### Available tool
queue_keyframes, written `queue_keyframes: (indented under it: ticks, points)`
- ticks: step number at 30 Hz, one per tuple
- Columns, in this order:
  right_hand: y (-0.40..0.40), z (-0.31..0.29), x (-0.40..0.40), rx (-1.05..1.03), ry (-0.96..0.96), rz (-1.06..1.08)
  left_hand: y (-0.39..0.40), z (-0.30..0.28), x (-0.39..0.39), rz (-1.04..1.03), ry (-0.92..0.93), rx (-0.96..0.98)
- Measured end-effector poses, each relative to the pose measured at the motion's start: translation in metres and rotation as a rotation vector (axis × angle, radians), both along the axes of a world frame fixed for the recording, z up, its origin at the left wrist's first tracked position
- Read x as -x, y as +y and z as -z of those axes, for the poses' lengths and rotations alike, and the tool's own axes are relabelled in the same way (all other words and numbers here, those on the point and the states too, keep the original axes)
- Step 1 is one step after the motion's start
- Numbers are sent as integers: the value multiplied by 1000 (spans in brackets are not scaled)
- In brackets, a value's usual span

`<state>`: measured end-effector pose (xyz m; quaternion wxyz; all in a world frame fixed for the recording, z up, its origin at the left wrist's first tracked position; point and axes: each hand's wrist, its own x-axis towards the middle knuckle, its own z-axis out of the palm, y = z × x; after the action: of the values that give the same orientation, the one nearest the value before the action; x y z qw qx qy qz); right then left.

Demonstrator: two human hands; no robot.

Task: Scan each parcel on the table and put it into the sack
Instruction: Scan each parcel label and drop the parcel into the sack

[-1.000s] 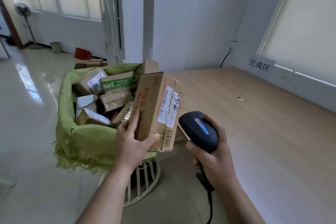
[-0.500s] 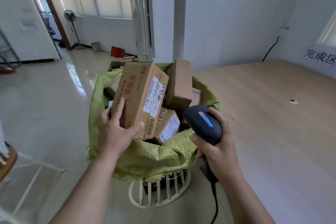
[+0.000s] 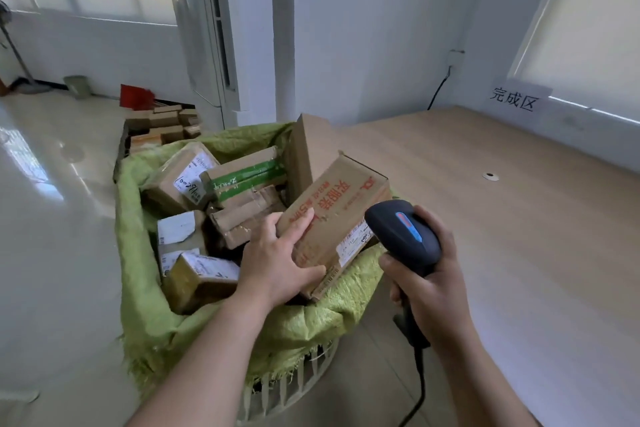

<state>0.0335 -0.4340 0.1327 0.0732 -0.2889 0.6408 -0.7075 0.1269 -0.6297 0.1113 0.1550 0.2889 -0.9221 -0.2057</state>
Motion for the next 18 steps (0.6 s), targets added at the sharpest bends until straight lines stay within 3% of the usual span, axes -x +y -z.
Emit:
queue_keyframes:
  ticks: [7, 18]
  points:
    - [14, 1, -9, -26, -44, 104, -10, 4, 34, 49, -126, 184]
    - [27, 4, -24, -56, -45, 215, 3, -7, 41, 26, -283, 237]
